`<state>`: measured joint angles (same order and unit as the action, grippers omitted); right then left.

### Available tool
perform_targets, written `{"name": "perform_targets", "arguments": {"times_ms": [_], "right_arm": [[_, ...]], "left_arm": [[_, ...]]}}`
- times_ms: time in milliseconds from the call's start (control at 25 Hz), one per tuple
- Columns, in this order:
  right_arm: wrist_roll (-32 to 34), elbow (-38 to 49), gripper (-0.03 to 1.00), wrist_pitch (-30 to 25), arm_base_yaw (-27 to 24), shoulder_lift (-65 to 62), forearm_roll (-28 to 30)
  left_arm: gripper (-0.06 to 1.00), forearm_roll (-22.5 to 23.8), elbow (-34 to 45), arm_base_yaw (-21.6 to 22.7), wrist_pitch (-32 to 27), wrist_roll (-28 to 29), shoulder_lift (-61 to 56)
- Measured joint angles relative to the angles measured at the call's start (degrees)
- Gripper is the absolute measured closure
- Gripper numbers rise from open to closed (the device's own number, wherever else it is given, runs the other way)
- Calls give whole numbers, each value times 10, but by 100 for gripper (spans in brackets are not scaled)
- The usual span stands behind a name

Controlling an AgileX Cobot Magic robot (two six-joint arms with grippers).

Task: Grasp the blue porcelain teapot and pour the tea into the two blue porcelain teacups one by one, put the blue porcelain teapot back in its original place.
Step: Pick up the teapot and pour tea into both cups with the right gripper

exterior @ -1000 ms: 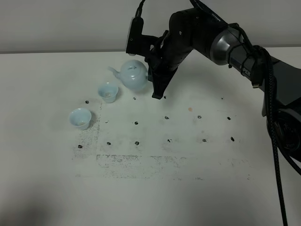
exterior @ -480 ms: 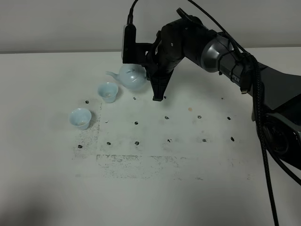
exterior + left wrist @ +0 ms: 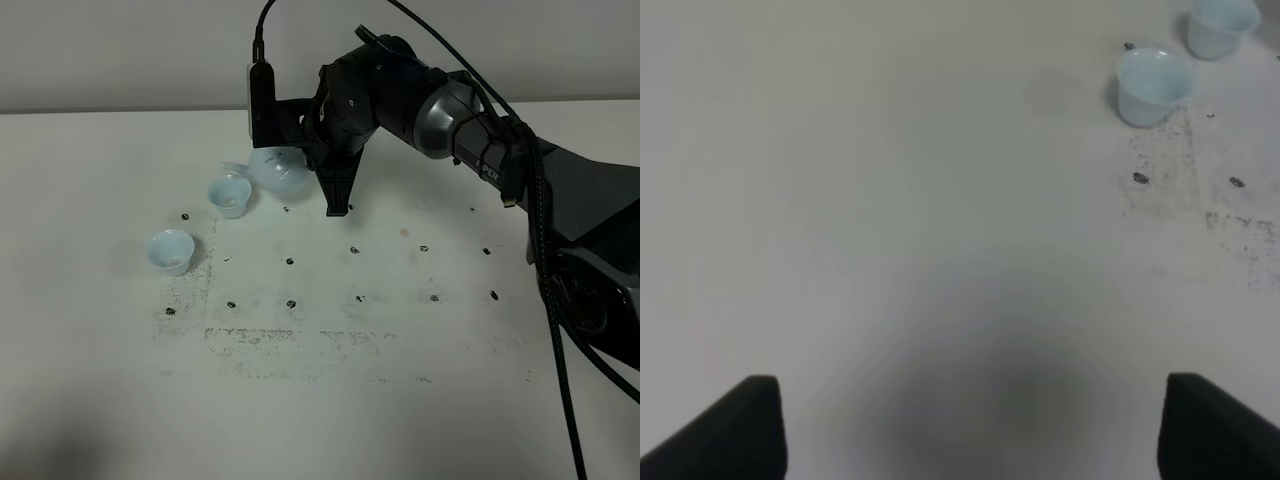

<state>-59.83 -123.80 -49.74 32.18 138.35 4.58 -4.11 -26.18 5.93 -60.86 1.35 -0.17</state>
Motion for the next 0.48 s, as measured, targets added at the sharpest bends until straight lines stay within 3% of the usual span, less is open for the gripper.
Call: {"name": "perform_targets", "arguments": {"times_ms": [480], "right_arm": [[-57, 0, 93, 4, 0, 0, 40]], "left_arm": [[22, 0, 0, 0, 0, 0, 0]]}}
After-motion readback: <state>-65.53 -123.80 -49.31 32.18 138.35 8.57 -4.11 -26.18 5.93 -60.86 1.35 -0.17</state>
